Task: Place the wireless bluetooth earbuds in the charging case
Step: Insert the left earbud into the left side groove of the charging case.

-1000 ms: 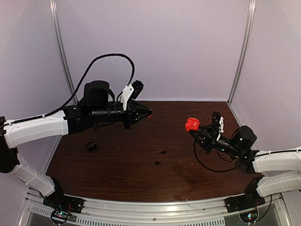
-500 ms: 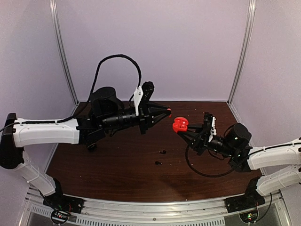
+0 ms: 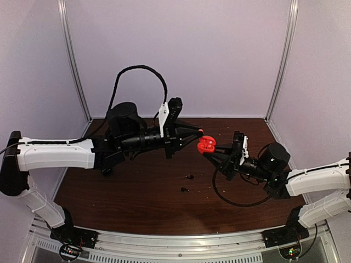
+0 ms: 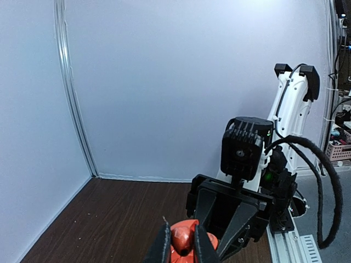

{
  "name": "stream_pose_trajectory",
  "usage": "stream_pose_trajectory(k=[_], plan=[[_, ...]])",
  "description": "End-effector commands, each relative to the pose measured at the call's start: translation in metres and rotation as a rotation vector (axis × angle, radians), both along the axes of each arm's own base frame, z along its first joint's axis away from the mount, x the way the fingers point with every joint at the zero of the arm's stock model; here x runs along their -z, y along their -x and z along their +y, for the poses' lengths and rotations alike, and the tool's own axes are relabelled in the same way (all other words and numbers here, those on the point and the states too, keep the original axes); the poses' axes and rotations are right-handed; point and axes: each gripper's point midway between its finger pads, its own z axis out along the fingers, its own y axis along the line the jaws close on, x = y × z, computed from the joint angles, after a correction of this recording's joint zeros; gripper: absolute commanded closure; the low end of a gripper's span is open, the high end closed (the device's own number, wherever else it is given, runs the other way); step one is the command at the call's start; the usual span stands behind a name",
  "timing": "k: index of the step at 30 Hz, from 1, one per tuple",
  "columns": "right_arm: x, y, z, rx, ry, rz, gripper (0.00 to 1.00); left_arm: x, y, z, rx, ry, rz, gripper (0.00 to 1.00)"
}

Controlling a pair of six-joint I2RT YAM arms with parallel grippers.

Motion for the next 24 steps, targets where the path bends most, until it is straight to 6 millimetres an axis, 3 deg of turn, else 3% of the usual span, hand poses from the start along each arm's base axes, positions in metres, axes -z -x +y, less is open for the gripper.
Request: stream_pose_trajectory(k=[1, 24], plan=[[-0.021, -0.001, 0.001, 0.003, -0.06, -0.02, 0.97, -0.012, 0.005, -0.005, 0.028, 0.032, -0.045, 0.94], [-0.031, -0.006, -0.006, 0.049, -0.098, -0.029, 0.99, 0.015, 0.005, -0.017, 0.059, -0.047, 0.052, 0.94]])
